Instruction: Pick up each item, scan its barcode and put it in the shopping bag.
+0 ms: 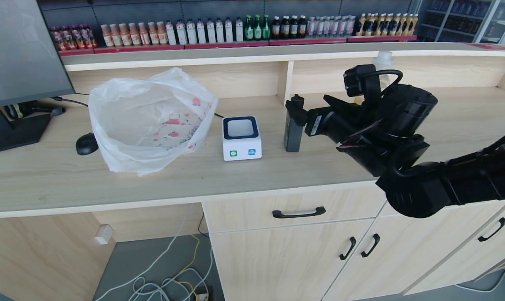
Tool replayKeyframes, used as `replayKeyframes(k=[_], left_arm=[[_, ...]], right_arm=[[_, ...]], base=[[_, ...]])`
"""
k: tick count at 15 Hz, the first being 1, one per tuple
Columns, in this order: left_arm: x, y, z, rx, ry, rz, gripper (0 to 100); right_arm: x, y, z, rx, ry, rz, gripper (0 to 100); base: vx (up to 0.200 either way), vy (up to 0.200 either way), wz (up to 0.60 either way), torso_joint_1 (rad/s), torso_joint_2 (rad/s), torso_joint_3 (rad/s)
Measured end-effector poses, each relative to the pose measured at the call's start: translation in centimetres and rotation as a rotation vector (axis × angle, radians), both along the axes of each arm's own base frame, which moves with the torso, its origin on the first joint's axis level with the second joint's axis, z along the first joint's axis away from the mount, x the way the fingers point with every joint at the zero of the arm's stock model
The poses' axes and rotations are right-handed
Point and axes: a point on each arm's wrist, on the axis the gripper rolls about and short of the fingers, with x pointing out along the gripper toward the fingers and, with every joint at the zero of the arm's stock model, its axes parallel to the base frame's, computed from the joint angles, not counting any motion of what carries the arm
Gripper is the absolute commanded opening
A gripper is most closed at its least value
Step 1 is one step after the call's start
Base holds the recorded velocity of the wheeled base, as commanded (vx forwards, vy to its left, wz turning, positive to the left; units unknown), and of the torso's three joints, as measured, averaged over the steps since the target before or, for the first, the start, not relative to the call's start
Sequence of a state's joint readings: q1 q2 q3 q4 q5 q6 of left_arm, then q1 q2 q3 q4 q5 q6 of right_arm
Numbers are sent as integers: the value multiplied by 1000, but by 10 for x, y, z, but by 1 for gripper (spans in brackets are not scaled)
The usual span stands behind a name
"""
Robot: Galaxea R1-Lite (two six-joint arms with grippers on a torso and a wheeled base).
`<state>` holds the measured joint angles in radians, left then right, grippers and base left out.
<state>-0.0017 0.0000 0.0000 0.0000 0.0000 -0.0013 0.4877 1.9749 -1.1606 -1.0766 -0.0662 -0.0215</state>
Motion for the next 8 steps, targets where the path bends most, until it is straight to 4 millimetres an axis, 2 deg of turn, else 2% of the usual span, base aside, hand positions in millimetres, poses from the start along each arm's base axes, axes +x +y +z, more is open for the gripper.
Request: replayKeyframes(k=[8], left_arm=[[0,0,0,0,0,0,100]], right_arm=[[35,7,-17,-13,-6,-32,100]], base=[[0,0,0,0,0,0]])
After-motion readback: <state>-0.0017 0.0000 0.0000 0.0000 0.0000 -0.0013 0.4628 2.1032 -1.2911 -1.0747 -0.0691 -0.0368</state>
